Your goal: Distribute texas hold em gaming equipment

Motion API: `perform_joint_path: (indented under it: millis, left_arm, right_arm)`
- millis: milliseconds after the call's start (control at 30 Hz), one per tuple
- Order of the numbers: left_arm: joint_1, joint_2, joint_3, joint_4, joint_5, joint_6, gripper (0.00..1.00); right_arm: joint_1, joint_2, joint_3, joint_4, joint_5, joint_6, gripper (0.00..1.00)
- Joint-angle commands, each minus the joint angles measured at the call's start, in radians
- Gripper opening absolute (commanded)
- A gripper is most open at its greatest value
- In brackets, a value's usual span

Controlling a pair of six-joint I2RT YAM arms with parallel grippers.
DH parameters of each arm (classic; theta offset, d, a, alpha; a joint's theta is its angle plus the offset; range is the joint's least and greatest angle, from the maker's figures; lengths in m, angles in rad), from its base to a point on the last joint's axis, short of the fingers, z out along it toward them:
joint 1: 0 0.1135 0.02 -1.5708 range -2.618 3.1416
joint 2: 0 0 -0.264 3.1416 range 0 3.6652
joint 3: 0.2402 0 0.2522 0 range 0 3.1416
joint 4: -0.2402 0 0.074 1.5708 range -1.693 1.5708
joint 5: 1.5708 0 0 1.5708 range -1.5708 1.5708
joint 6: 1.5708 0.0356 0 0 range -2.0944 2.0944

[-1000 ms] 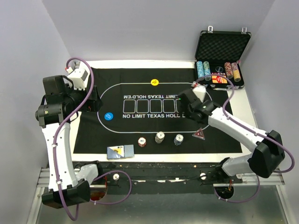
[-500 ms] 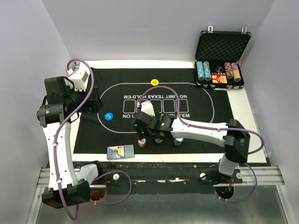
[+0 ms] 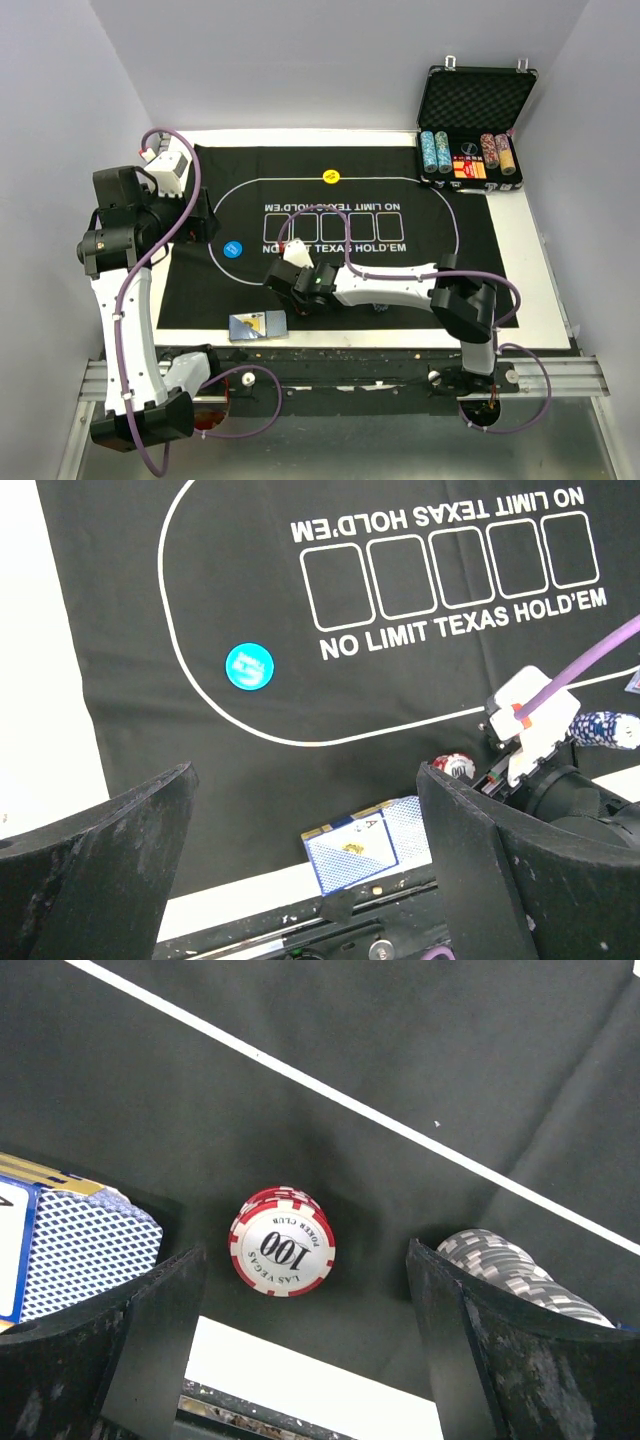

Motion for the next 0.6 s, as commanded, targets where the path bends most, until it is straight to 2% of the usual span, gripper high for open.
perform_joint_path:
  millis: [0, 567]
  left_arm:
    - [0.006, -0.022, -0.004, 0.008, -0.036, 0.009, 0.99]
    - [0.008, -0.028, -0.021, 0.019, -0.051, 0.013, 0.99]
  right_arm:
    - [0.004, 0.040, 0.027, 0.026, -0.030, 0.018, 0.87]
    - [0.002, 0.069, 0.016, 0.060, -0.052, 0.044, 0.59]
